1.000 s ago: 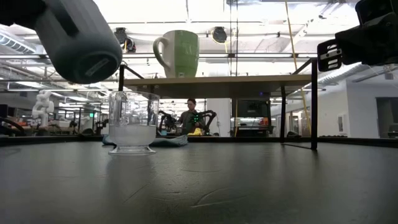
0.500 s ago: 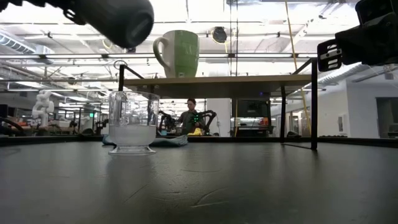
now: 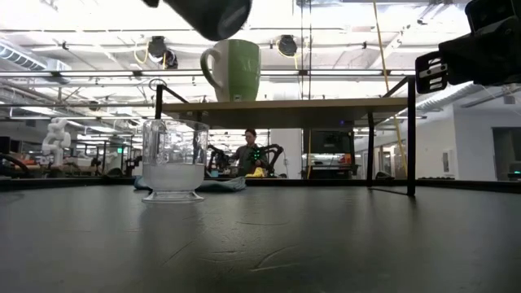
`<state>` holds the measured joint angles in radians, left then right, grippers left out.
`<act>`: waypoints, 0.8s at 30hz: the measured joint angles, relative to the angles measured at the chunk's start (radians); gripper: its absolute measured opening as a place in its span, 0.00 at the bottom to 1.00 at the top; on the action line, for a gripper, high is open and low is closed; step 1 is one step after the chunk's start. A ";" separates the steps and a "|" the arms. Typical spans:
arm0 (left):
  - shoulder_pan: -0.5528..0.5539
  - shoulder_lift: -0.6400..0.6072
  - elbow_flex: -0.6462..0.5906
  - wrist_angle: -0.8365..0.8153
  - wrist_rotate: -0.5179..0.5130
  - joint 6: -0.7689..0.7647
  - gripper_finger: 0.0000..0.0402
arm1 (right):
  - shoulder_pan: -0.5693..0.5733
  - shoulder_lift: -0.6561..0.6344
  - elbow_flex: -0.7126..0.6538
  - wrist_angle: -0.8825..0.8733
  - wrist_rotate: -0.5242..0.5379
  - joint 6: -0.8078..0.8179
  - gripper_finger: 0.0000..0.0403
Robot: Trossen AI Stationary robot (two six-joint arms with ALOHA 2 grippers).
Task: Stack small to large cups/mugs on shelf
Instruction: Put the gray cup on the shelf
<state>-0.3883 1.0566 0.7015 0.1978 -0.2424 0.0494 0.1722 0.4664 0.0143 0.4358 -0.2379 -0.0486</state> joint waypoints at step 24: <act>0.275 0.103 0.460 -0.340 0.183 0.035 0.01 | 0.000 0.000 0.000 0.000 0.000 0.003 0.00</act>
<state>-0.1129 1.1593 1.1618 -0.1427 -0.0599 0.0849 0.1722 0.4664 0.0142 0.4358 -0.2379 -0.0456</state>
